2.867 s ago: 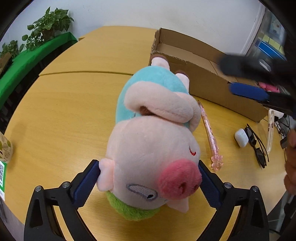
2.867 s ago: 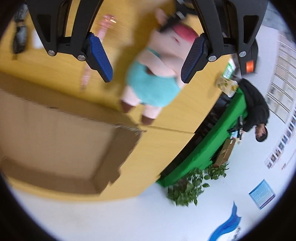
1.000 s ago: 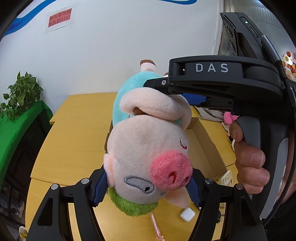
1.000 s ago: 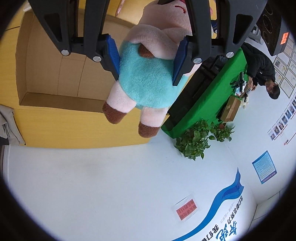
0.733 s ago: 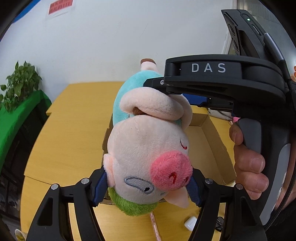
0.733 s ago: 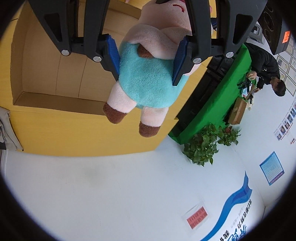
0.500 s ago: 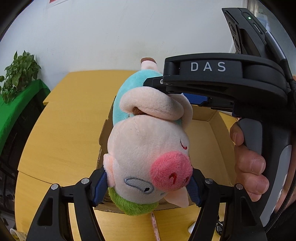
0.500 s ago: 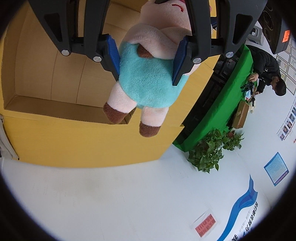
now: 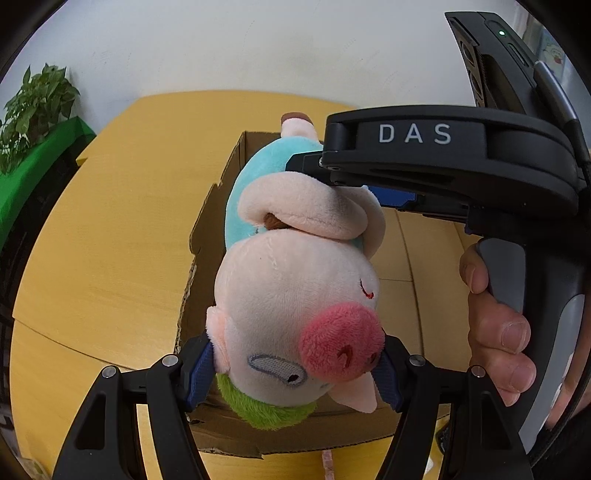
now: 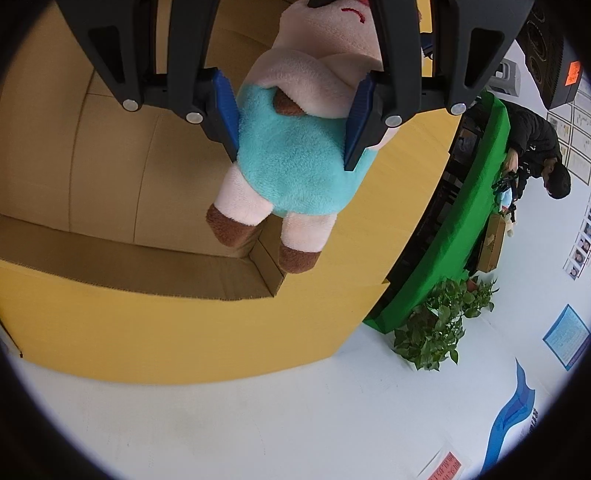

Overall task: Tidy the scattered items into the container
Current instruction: 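Lift the pig plush with the left gripper, lower it into the box, release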

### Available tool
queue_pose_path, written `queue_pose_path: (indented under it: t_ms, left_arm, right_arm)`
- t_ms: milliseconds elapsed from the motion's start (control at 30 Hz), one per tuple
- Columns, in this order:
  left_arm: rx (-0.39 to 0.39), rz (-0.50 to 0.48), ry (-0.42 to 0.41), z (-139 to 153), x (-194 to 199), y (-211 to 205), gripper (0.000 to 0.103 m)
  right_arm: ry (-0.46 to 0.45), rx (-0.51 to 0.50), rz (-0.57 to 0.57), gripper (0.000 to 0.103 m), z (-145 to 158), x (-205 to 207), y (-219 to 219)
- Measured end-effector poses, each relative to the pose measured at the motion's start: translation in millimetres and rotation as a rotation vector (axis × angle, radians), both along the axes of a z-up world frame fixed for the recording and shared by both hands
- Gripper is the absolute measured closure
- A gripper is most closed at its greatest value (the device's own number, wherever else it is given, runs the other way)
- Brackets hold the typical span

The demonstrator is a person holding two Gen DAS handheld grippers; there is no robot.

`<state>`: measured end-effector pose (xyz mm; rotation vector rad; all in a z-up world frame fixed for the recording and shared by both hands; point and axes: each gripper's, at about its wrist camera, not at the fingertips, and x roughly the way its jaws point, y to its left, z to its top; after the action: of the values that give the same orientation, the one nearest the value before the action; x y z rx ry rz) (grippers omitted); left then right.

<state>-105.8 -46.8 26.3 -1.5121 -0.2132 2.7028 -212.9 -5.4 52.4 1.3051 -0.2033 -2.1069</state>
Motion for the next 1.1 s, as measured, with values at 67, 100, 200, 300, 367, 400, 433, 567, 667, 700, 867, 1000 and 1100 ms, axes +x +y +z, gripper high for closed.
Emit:
queue_pose_path:
  t_ms: [67, 100, 200, 300, 367, 400, 433, 567, 667, 700, 867, 1000, 1100]
  left_arm:
    - [0.005, 0.013, -0.016, -8, -1, -4, 0.028]
    - [0.011, 0.020, -0.026, -13, -2, -7, 0.028]
    - [0.015, 0.022, -0.043, -25, 1, -8, 0.028]
    - [0.027, 0.020, -0.063, -36, 1, -7, 0.028]
    - [0.028, 0.020, -0.076, -43, 0, -6, 0.028]
    - [0.031, 0.022, -0.083, -46, 0, -5, 0.027]
    - [0.034, 0.025, -0.090, -49, -1, -6, 0.027]
    - [0.033, 0.041, -0.105, -61, 0, -9, 0.025]
    - [0.031, 0.065, -0.099, -62, 0, -16, 0.024]
    - [0.015, 0.069, -0.099, -61, 0, -17, 0.024]
    - [0.001, 0.104, -0.097, -61, -5, -33, 0.020]
    - [-0.021, 0.120, -0.094, -51, 9, -5, 0.014]
    - [-0.014, 0.127, -0.102, -39, 32, 22, 0.012]
  right_arm:
    - [-0.016, 0.002, 0.008, 0.053, -10, -2, -4]
    - [-0.028, 0.003, 0.011, 0.053, -16, -2, -6]
    - [-0.042, 0.005, 0.016, 0.053, -27, 0, -8]
    - [-0.055, 0.012, 0.019, 0.053, -38, -1, -8]
    - [-0.066, 0.015, 0.021, 0.053, -46, -2, -4]
    - [-0.072, 0.019, 0.024, 0.053, -50, -3, -4]
    - [-0.079, 0.021, 0.026, 0.053, -53, -4, -4]
    - [-0.102, 0.005, 0.044, 0.053, -65, -8, -9]
    - [-0.103, -0.018, 0.058, 0.053, -64, -10, -14]
    - [-0.107, -0.024, 0.065, 0.053, -64, -11, -17]
    - [-0.116, -0.064, 0.085, 0.053, -67, -17, -28]
    - [-0.124, -0.095, 0.087, 0.053, -71, -19, -29]
    - [-0.116, -0.100, 0.107, 0.049, -72, -17, -29]
